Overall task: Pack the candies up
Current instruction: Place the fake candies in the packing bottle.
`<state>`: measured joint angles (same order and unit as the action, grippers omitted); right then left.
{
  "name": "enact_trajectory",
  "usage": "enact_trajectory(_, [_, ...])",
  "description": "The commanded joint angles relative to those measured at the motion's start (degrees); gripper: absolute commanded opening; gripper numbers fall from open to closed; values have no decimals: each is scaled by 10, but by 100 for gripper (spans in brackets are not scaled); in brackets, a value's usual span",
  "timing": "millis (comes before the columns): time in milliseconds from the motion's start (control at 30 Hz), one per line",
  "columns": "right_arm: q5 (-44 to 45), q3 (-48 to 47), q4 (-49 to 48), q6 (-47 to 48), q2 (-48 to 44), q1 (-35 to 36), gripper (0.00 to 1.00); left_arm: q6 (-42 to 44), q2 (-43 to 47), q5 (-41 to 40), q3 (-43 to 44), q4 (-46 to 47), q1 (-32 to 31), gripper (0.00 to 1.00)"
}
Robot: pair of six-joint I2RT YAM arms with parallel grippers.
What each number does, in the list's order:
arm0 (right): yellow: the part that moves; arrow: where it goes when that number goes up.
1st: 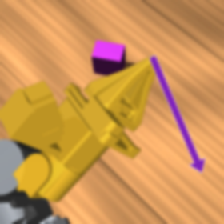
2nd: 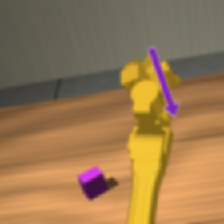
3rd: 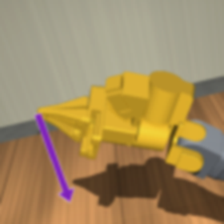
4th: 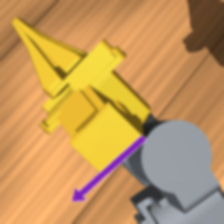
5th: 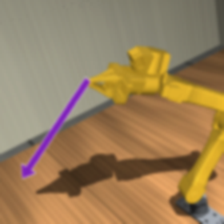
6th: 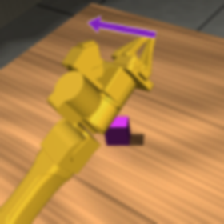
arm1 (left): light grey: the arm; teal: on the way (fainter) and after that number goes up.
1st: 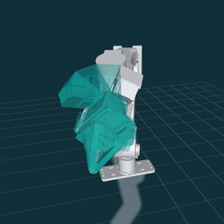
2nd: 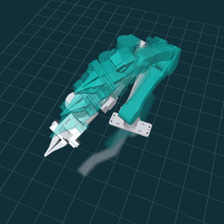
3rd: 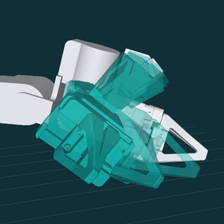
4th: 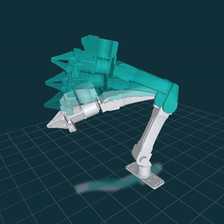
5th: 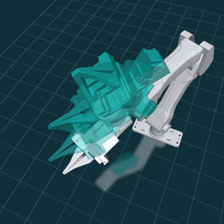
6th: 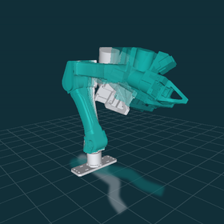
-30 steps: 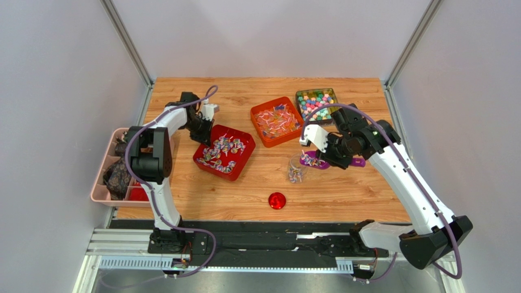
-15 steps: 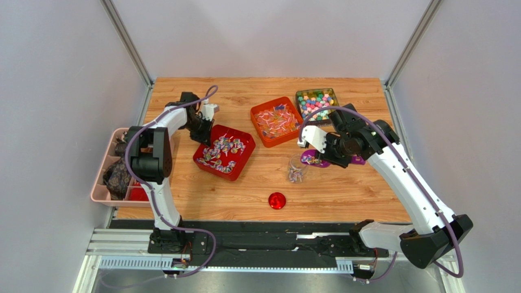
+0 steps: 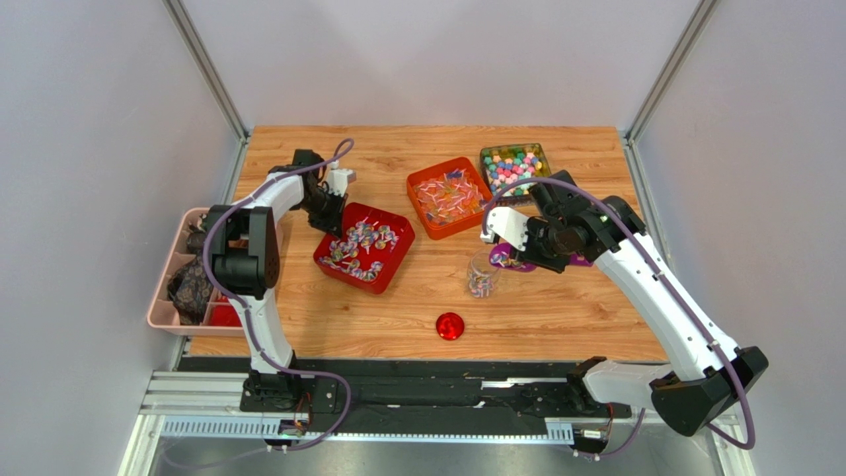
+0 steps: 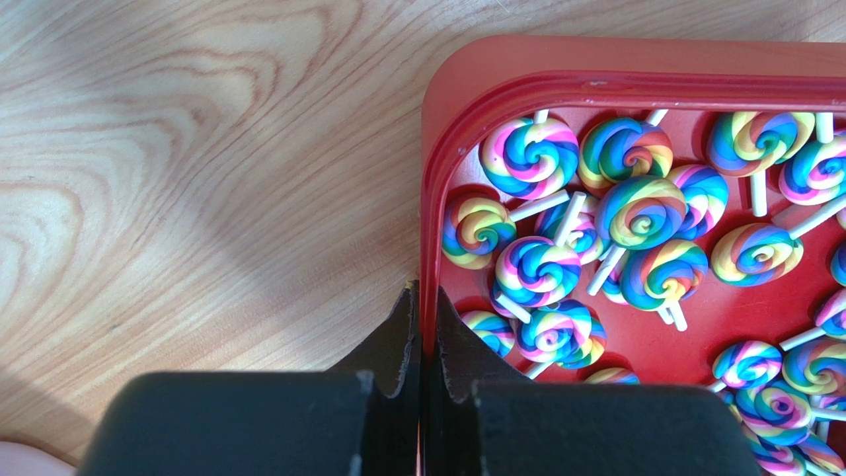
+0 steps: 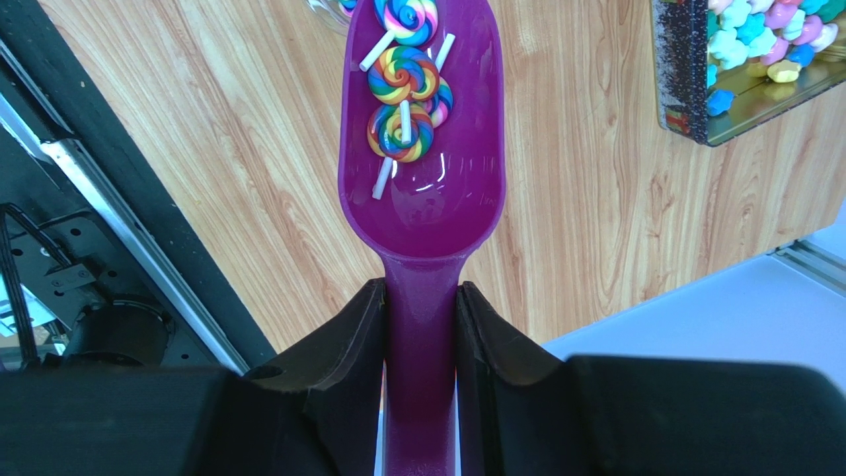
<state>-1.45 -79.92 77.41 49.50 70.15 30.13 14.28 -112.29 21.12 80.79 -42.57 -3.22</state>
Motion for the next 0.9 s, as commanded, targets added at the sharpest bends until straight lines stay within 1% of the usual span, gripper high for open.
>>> enact_trajectory(0, [36, -6, 107, 10, -3, 12, 0, -7, 39, 44, 9, -6, 4, 0])
enact_trajectory(233, [51, -4, 121, 9, -3, 19, 0, -7, 41, 44, 8, -6, 4, 0])
enact_trajectory(867, [98, 4, 165, -4, 8, 72, 0, -8, 42, 42, 8, -7, 5, 0])
